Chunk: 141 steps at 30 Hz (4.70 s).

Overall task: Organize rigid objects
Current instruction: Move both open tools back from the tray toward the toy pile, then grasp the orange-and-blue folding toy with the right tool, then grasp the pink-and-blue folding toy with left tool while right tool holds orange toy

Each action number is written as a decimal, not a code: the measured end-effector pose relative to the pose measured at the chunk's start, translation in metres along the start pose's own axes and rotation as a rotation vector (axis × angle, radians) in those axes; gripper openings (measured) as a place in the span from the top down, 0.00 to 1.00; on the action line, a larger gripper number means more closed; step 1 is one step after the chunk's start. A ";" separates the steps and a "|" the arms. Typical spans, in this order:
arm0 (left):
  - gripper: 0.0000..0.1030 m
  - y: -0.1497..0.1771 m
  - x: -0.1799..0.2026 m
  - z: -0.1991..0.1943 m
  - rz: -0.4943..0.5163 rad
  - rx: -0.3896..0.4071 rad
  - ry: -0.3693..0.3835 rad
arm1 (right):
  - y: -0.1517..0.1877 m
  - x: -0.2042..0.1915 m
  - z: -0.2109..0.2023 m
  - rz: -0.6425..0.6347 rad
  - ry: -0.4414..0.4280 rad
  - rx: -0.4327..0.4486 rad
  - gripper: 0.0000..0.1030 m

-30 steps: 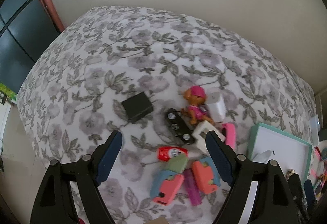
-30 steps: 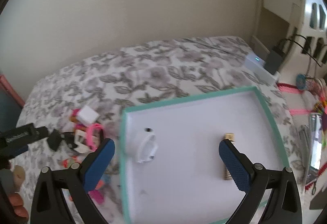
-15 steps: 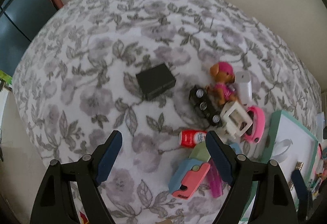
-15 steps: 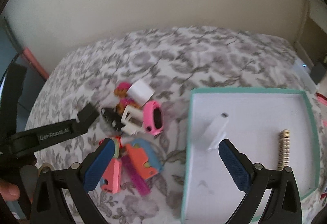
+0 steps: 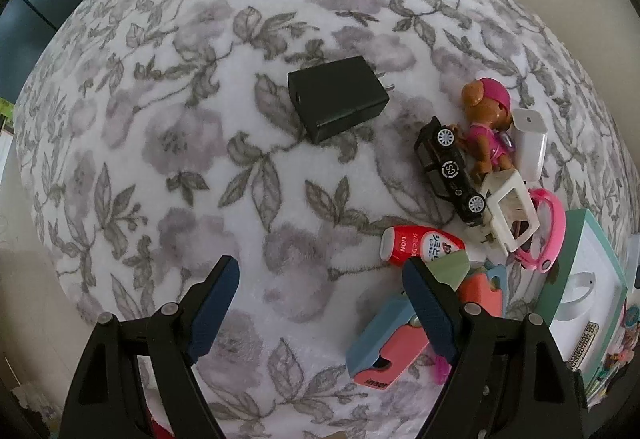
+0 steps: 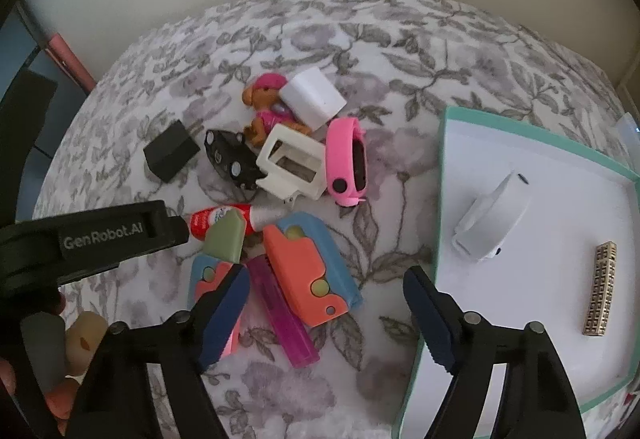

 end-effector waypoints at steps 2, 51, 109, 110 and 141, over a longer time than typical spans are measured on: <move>0.18 -0.002 0.000 0.003 -0.003 0.001 -0.002 | 0.001 0.001 0.005 0.001 0.006 -0.014 0.27; 0.18 0.030 0.034 -0.004 0.152 0.001 0.017 | 0.012 0.019 0.023 0.042 0.029 -0.111 0.57; 0.40 0.080 0.057 0.041 0.298 -0.050 0.017 | 0.035 0.009 0.017 -0.029 0.054 -0.155 0.56; 0.40 0.079 0.056 0.038 0.299 -0.050 0.017 | 0.035 0.009 0.016 -0.029 0.055 -0.154 0.56; 0.52 0.068 0.058 -0.002 0.244 0.003 0.108 | 0.024 0.015 -0.007 -0.025 0.042 -0.100 0.57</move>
Point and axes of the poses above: each gripper's, at about its wrist camera, not at the fingertips, and z roughly the way its jaws point, x to its right, y to its underside, the point moved 5 cm from there along z, roughly the way its jaws point, and after that the axes turned 7 degrees about -y, right-handed, at the moved point
